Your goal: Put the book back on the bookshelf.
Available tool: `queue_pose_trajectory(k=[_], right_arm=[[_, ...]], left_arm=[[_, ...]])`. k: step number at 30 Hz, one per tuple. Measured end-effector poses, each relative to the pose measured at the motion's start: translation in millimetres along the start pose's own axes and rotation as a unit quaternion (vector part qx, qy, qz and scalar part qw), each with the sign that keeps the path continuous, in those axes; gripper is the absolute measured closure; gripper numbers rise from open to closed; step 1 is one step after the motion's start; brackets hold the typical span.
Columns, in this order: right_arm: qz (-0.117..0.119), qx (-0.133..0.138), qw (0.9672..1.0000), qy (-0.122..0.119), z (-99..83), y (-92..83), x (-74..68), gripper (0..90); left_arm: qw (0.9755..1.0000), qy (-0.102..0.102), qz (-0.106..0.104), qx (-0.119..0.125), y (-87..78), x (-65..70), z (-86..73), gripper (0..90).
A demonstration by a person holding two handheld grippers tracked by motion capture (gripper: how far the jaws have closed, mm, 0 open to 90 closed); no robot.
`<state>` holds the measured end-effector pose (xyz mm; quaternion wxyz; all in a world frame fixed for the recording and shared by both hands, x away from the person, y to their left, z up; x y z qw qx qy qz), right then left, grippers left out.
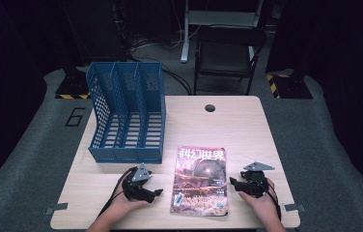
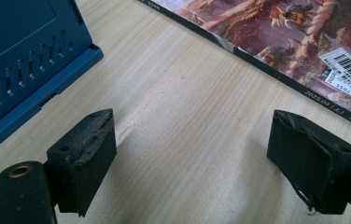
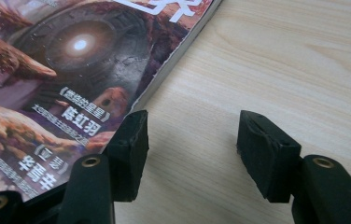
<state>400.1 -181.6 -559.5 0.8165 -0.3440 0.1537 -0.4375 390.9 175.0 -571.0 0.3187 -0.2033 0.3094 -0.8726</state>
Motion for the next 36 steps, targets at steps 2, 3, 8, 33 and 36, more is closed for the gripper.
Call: queue_pose_trajectory(k=[2, 3, 8, 33, 36], right_arm=[[0.004, -0.003, 0.9999, 0.013, 1.3, -0.2, -1.0, 43.7], [0.006, -0.001, 0.9998, 0.02, 1.8, -1.0, -1.2, 43.7], [0.019, 0.017, 0.9992, 0.03, 8.7, -4.1, -5.7, 42.6], [0.05, 0.006, 0.9977, 0.046, 17.3, 8.2, -37.9, 39.1], [0.052, 0.003, 0.9976, 0.046, 17.3, 8.7, -39.5, 39.0]], left_arm=[[1.0, 0.0, 0.0, 0.0, 0.0, 0.0, 0.0, 15.5], [1.0, 0.0, 0.0, 0.0, 0.0, 0.0, 0.0, 15.5], [1.0, -0.001, 0.001, 0.0, -0.2, 0.4, -0.3, 15.5], [1.0, -0.008, -0.003, -0.004, 13.0, 30.9, 7.1, 15.5], [0.9999, -0.006, -0.007, -0.004, 15.2, 35.0, 8.2, 15.5]])
Point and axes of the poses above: each handheld gripper's, and its own axes: y roughly forward along the jaws, z roughly out of its top, x roughly to its right, the point moved 6 cm from there along y, roughly forward along the jaws, and after that the axes turned 12 degrees about -y, right-handed, at the moved point
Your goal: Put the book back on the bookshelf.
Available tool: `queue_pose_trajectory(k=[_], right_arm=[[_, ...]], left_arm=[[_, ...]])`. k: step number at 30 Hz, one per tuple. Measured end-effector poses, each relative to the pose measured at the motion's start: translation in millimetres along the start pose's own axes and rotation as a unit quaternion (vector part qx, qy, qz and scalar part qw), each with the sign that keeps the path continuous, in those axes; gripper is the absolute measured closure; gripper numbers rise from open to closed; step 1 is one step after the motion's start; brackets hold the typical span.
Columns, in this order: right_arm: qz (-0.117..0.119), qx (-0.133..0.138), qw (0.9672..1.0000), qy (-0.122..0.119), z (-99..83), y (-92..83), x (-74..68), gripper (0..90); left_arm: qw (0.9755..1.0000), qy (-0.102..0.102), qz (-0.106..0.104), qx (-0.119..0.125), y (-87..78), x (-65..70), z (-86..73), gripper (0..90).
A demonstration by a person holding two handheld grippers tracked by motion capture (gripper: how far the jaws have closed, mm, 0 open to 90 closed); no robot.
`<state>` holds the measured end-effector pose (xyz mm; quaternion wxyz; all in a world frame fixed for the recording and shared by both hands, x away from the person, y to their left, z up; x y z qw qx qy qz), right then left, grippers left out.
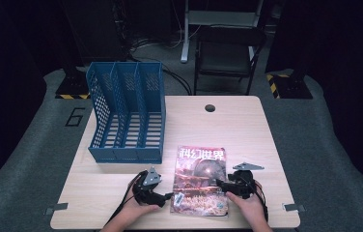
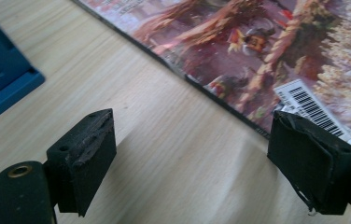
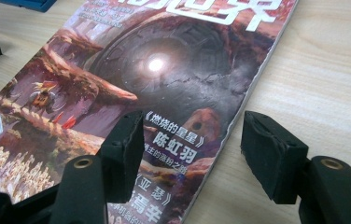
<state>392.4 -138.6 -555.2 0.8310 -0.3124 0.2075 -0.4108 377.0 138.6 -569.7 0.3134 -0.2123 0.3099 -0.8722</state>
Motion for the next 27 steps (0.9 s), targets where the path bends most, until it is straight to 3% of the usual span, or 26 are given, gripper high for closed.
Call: queue_pose_trajectory(k=[5, 7, 14, 17, 27], right_arm=[[0.007, -0.004, 0.9999, 0.007, -1.2, 2.7, -4.2, 38.3], [0.004, -0.002, 1.0, -0.001, -0.9, 3.4, -4.7, 37.9], [-0.002, -0.004, 1.0, 0.008, -0.8, 3.2, -5.1, 37.7], [0.004, -0.001, 0.9994, 0.035, -0.3, 1.7, -2.7, 41.0], [0.021, 0.018, 0.9973, 0.068, 2.2, -2.7, 1.3, 42.2]], left_arm=[[1.0, 0.003, -0.009, 0.003, 1.3, 2.1, 0.7, 15.5], [0.9999, 0.003, -0.009, 0.003, 1.4, 2.3, 0.7, 15.6], [1.0, 0.003, -0.006, 0.002, 2.2, 5.4, 0.8, 15.5], [1.0, 0.003, -0.004, 0.003, 3.0, 5.8, 0.9, 15.5], [1.0, 0.007, -0.006, 0.0, 3.4, 6.2, 1.3, 15.4]])
Point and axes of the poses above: each handheld gripper's, and its own axes: y roughly forward along the jaws, z roughly out of its top, x roughly to its right, the point moved 6 cm from there along y, roughly forward along the jaws, and after that the axes turned 12 degrees about -y, right-handed, at the moved point
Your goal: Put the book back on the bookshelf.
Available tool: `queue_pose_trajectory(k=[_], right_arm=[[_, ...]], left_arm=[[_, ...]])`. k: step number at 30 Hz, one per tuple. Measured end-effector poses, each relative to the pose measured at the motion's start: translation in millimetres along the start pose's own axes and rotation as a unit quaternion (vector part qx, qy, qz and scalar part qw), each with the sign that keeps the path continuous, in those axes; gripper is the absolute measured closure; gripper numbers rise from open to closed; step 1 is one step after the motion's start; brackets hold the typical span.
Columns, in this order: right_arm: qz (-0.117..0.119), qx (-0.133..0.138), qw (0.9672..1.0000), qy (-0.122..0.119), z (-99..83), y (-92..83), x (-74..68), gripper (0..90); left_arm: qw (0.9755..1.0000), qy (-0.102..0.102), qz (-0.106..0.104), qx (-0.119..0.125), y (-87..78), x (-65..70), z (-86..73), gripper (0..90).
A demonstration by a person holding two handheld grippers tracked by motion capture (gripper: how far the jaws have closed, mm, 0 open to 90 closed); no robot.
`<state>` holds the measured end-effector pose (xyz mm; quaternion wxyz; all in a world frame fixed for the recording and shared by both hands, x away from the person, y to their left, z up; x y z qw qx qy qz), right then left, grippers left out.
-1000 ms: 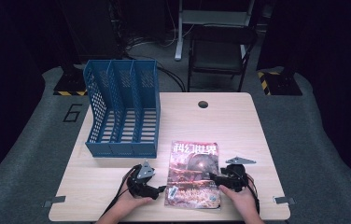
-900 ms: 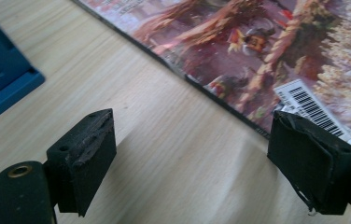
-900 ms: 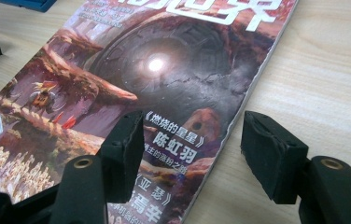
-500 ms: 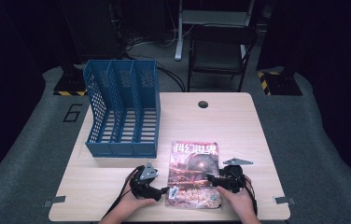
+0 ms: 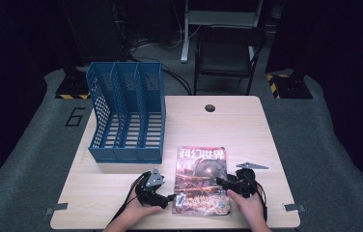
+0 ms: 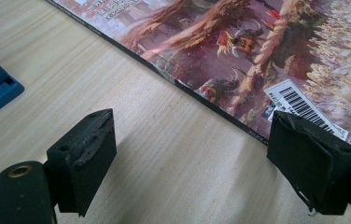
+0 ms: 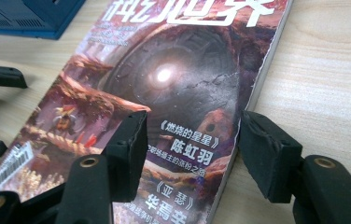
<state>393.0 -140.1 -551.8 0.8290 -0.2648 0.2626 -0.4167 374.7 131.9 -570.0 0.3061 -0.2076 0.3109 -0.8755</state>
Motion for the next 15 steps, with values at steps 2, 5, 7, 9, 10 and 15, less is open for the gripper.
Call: queue_pose_trajectory(k=[2, 5, 7, 9, 10, 15], right_arm=[[0.006, 0.01, 0.9999, 0.004, 1.7, -2.8, -0.2, 43.0], [0.011, 0.019, 0.9997, 0.006, 3.6, -4.8, -0.4, 43.3], [0.021, 0.029, 0.9992, 0.015, 6.5, -8.6, -1.7, 43.5], [0.036, 0.041, 0.9983, 0.022, 9.1, -11.6, -3.2, 43.7], [0.043, 0.049, 0.9976, 0.021, 11.3, -13.7, -3.6, 43.8], [0.049, 0.057, 0.9968, 0.024, 14.5, -15.4, -5.5, 43.9]], left_arm=[[1.0, 0.0, -0.001, 0.0, 0.1, 0.4, -0.1, 15.4], [1.0, 0.0, -0.001, -0.001, 0.1, 0.3, -0.1, 15.4], [1.0, 0.001, -0.001, 0.0, 0.1, 0.3, -0.1, 15.4], [1.0, 0.0, -0.002, 0.0, 0.2, 0.4, -0.1, 15.4], [1.0, 0.0, -0.003, -0.001, 0.1, 0.4, -0.2, 15.4], [1.0, 0.0, -0.006, -0.004, -0.3, 0.5, -0.3, 15.4]])
Point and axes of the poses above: each handheld gripper's, and its own axes: y roughly forward along the jaws, z roughly out of its top, x roughly to its right, the point moved 6 cm from there along y, roughly forward along the jaws, and after that the axes turned 12 degrees about -y, right-handed, at the moved point
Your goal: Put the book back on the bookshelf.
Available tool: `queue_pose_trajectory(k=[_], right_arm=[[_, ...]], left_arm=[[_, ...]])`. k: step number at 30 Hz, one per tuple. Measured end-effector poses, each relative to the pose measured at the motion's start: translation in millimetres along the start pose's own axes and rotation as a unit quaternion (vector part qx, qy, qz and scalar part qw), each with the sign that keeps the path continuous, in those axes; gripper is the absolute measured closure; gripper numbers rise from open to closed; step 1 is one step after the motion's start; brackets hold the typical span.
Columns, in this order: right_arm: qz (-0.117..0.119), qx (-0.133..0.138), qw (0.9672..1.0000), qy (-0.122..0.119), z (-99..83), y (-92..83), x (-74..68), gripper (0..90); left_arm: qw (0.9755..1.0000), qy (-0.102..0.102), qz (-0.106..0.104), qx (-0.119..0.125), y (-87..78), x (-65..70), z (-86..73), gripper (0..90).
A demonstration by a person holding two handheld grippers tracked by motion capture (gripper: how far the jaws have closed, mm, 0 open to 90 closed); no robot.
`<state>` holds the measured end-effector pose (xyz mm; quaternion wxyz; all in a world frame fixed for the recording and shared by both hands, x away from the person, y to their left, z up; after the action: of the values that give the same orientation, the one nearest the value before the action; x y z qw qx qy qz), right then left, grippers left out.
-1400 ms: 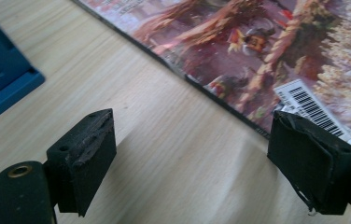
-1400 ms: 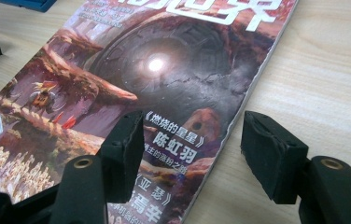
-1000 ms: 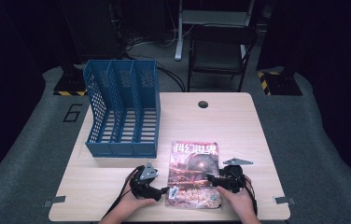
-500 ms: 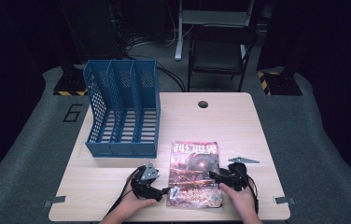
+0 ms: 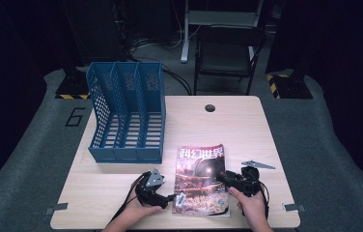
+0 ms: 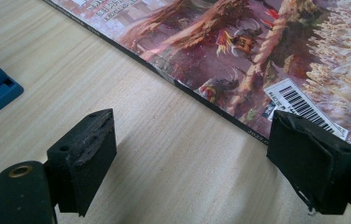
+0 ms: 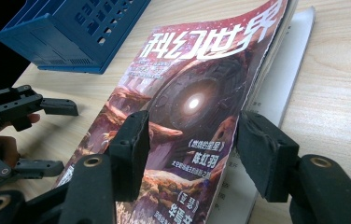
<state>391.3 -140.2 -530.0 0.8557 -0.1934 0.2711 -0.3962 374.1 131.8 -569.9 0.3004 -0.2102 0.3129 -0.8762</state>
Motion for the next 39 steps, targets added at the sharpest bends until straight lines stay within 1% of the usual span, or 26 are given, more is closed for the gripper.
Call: queue_pose_trajectory(k=[4, 7, 9, 10, 12, 14, 15, 19, 20, 21, 22, 23, 25, 26, 27, 29, 30, 31, 32, 33, 34, 35, 36, 37, 38, 39], right_arm=[[-0.009, 0.001, 1.0, 0.002, 0.3, 3.6, 3.0, 44.0], [-0.01, 0.001, 0.9999, 0.004, 0.6, 6.1, 3.9, 43.6], [-0.015, -0.006, 0.9999, 0.0, -1.0, 9.9, 6.0, 42.7], [-0.016, -0.006, 0.9998, 0.001, -1.5, 11.1, 7.0, 42.6], [-0.019, -0.006, 0.9998, -0.001, -2.6, 12.5, 9.4, 42.5], [-0.017, -0.003, 0.9998, -0.004, -3.7, 14.7, 12.7, 42.0], [-0.015, -0.003, 0.9999, 0.002, -4.5, 15.9, 13.6, 41.8], [-0.016, -0.018, 0.9997, 0.011, -9.5, 19.4, 18.9, 41.0], [-0.019, -0.019, 0.9995, 0.015, -10.5, 19.9, 19.7, 42.4], [-0.02, -0.019, 0.9995, 0.013, -10.7, 19.2, 21.2, 43.0], [-0.022, -0.021, 0.9994, 0.018, -10.9, 18.6, 21.4, 42.9], [-0.022, -0.022, 0.9993, 0.018, -11.2, 18.4, 21.5, 43.0], [-0.028, -0.031, 0.9989, 0.023, -12.9, 17.8, 20.1, 42.7], [-0.028, -0.031, 0.9989, 0.023, -12.9, 17.8, 20.1, 42.7], [-0.03, -0.041, 0.9984, 0.024, -15.1, 18.5, 19.6, 42.7], [-0.034, -0.042, 0.9983, 0.024, -16.2, 17.4, 17.6, 42.8], [-0.034, -0.046, 0.998, 0.027, -16.9, 16.4, 16.5, 42.7], [-0.034, -0.046, 0.998, 0.027, -16.9, 16.4, 16.5, 42.7], [-0.034, -0.047, 0.9979, 0.03, -17.4, 15.8, 15.8, 42.7], [-0.031, -0.046, 0.9978, 0.035, -17.9, 15.0, 15.7, 42.7], [-0.029, -0.047, 0.9976, 0.041, -18.1, 14.5, 15.6, 42.5], [-0.028, -0.045, 0.9976, 0.045, -18.1, 14.5, 15.8, 42.4], [-0.025, -0.05, 0.9969, 0.055, -18.1, 14.0, 14.1, 42.4], [-0.025, -0.047, 0.9974, 0.049, -18.0, 14.3, 15.5, 42.4], [-0.025, -0.047, 0.9974, 0.05, -18.0, 14.3, 15.6, 42.3], [-0.025, -0.047, 0.9973, 0.05, -17.9, 14.4, 15.6, 42.2]], left_arm=[[1.0, 0.0, 0.0, 0.0, 0.0, 0.0, 0.0, 15.4], [1.0, 0.001, 0.0, 0.0, 0.0, -0.1, 0.0, 15.4], [1.0, 0.0, 0.001, 0.0, -0.1, 0.0, 0.0, 15.5], [1.0, -0.001, 0.005, 0.004, 0.5, 0.0, 0.1, 15.5], [1.0, 0.0, 0.005, 0.003, 0.3, -0.1, 0.0, 15.5], [1.0, -0.001, 0.005, 0.004, 0.2, -0.2, 0.1, 15.7], [1.0, -0.001, 0.005, 0.004, 0.2, -0.2, 0.1, 15.6], [1.0, -0.001, 0.004, 0.004, 0.2, -0.2, 0.1, 15.7], [1.0, -0.003, 0.005, 0.004, 0.2, 0.0, 0.0, 15.7], [1.0, -0.002, 0.005, 0.005, 0.1, 0.0, -0.1, 15.8], [1.0, -0.004, -0.001, 0.003, -0.6, 1.1, -0.3, 16.3], [1.0, -0.003, -0.003, 0.005, -0.9, 1.1, -0.5, 17.5], [1.0, 0.0, 0.0, 0.006, -1.0, 0.6, -0.1, 18.1], [1.0, 0.0, 0.0, 0.006, -1.0, 0.6, -0.1, 18.3], [1.0, -0.004, 0.002, 0.006, -1.2, 1.2, -0.2, 18.3], [1.0, -0.005, 0.001, 0.006, -1.3, 1.5, 0.0, 19.3], [0.9997, -0.015, -0.014, 0.009, -2.0, 2.8, 1.1, 23.4], [0.9997, -0.015, -0.014, 0.009, -2.0, 2.8, 1.1, 25.7], [0.9992, -0.026, -0.028, 0.013, -2.5, 4.0, 2.5, 25.7], [0.9992, -0.024, -0.028, 0.019, -2.6, 4.1, 4.4, 25.6], [0.9989, -0.027, -0.036, 0.013, -2.6, 6.4, 4.1, 25.2], [0.999, -0.027, -0.032, 0.017, -0.1, 7.8, 4.2, 25.2], [0.999, -0.027, -0.032, 0.017, -0.1, 7.8, 4.2, 24.8], [0.999, -0.027, -0.035, 0.01, 2.0, 11.4, 4.0, 23.8], [0.9988, -0.028, -0.038, 0.009, 3.2, 12.7, 4.5, 23.5], [0.999, -0.029, -0.033, 0.013, 4.7, 13.7, 5.0, 22.7]])
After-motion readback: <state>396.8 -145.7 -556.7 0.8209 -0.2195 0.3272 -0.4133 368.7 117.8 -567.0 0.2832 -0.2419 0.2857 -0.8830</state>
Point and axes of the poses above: each handheld gripper's, and its own axes: y roughly forward along the jaws, z roughly out of its top, x roughly to its right, the point moved 6 cm from there along y, roughly forward along the jaws, and after that the axes turned 12 degrees about -y, right-handed, at the moved point
